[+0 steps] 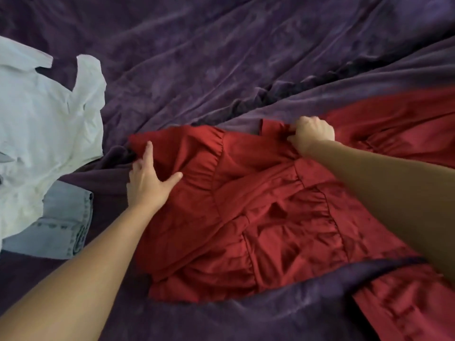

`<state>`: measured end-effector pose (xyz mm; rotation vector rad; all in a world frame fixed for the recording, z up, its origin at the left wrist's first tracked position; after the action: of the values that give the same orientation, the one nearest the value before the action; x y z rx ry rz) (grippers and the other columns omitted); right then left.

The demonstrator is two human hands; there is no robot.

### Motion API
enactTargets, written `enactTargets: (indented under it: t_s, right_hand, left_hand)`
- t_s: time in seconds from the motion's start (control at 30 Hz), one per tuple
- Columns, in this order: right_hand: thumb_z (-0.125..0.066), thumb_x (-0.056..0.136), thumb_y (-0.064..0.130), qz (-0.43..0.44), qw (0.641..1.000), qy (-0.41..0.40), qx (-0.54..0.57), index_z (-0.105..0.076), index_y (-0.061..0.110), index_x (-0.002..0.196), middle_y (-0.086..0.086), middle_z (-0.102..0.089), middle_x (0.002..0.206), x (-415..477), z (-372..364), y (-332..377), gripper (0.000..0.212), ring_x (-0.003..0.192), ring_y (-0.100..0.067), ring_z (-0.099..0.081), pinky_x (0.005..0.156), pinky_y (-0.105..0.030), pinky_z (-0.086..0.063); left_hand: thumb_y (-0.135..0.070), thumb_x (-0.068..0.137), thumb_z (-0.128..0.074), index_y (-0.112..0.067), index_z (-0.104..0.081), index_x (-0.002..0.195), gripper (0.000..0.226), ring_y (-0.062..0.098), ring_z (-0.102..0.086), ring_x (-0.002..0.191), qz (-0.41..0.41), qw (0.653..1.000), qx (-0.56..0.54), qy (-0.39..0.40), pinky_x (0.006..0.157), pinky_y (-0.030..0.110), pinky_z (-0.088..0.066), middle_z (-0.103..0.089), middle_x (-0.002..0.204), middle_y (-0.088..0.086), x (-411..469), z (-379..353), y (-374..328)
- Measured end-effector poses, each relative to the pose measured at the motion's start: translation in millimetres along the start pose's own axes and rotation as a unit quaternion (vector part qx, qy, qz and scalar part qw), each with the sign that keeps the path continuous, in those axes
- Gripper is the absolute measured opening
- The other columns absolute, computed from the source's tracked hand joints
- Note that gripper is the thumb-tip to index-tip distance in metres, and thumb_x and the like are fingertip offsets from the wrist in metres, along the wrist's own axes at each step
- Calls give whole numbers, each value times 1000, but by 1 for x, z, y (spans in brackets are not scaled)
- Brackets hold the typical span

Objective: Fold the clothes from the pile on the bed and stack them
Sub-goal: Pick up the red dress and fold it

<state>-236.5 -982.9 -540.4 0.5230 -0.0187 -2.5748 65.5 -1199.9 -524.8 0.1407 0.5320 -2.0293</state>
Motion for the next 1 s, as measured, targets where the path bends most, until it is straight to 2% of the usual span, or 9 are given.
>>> enactTargets:
  t_s: [0.2, 0.3, 0.37, 0.43, 0.53, 0.63, 0.8, 0.9, 1.0]
  right_hand:
    - [-61, 86, 30, -63, 960, -160, 221, -65, 12, 116, -17, -65, 118, 71, 92, -7, 35, 112, -33, -58, 93, -36, -44]
    - [-62, 84, 33, 60, 972, -166, 158, -52, 17, 131, -15, -53, 131, 62, 113, 24, 51, 115, -35, -54, 95, -38, -41]
    - [-69, 79, 44, 217, 959, -117, 142, -56, 22, 127, -11, -57, 126, 18, 90, 49, 54, 110, -33, -58, 86, -34, -45]
    - [-70, 75, 56, 348, 935, 44, 47, -53, 28, 131, -3, -56, 130, -45, 41, 69, 65, 118, -27, -53, 94, -33, -41]
    - [-57, 87, 44, 430, 884, 157, -92, -56, 28, 124, 3, -61, 123, -103, -13, 68, 40, 118, -21, -54, 98, -33, -35]
    - [-59, 86, 23, 326, 938, 62, 95, -66, 20, 111, -7, -70, 107, -79, 5, 63, 26, 99, -32, -64, 83, -38, -47]
    - [-52, 87, 22, 186, 966, -102, 148, -65, 16, 109, -16, -67, 111, 31, 81, 80, 26, 104, -38, -60, 84, -42, -48]
    - [-48, 89, 25, 73, 982, -116, 131, -60, 18, 119, -16, -60, 124, 93, 104, 76, 33, 116, -37, -54, 94, -42, -44]
    - [-50, 89, 28, 37, 988, -121, 87, -47, 19, 129, -16, -50, 132, 84, 99, 67, 41, 122, -38, -46, 98, -48, -38]
  left_hand:
    - [-24, 81, -72, -15, -69, 109, 30, 40, -56, 107, 11, 1000, 23, 6, 90, 46, -48, -59, 114, 20, 26, 15, -9]
    - [-19, 83, -69, -11, -73, 94, 14, 39, -58, 100, 21, 999, 8, -33, 82, 44, -48, -63, 105, 19, 32, 29, -14]
    - [-18, 86, -66, -8, -72, 95, 15, 41, -58, 98, 32, 997, -7, -70, 82, 44, -46, -62, 102, 22, 33, 39, -10]
    - [-19, 88, -63, -6, -68, 97, 17, 42, -59, 94, 30, 994, -24, -102, 82, 44, -45, -64, 98, 23, 27, 44, -4]
    - [-33, 83, -71, -13, -53, 123, 48, 38, -57, 109, 81, 992, -96, -24, 94, 42, -43, -62, 117, 19, 6, 34, 12]
    - [-27, 71, -82, -18, -51, 130, 68, 29, -57, 115, 101, 987, -49, 113, 100, 37, -43, -60, 127, 11, -16, 15, 32]
    - [-19, 77, -74, -14, -66, 112, 36, 21, -63, 87, 135, 968, -183, -108, 75, 25, -46, -66, 99, 5, 45, 59, 18]
    - [-32, 81, -63, -20, -54, 123, 45, 23, -63, 92, 162, 918, -317, -176, 86, 33, -50, -64, 105, 5, 94, 87, 4]
    - [-40, 85, -61, -16, -53, 126, 48, 27, -59, 109, 161, 939, -260, -158, 97, 34, -46, -61, 121, 11, 86, 80, 4]
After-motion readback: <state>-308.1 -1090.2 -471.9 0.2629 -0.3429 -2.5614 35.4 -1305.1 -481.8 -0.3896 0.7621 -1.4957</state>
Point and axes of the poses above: each hand's wrist, its own x-axis towards the middle knuckle, its own z-axis out of the back of the hand, y = z × x, the point moved 4 cm from there along x, towards the middle knuckle
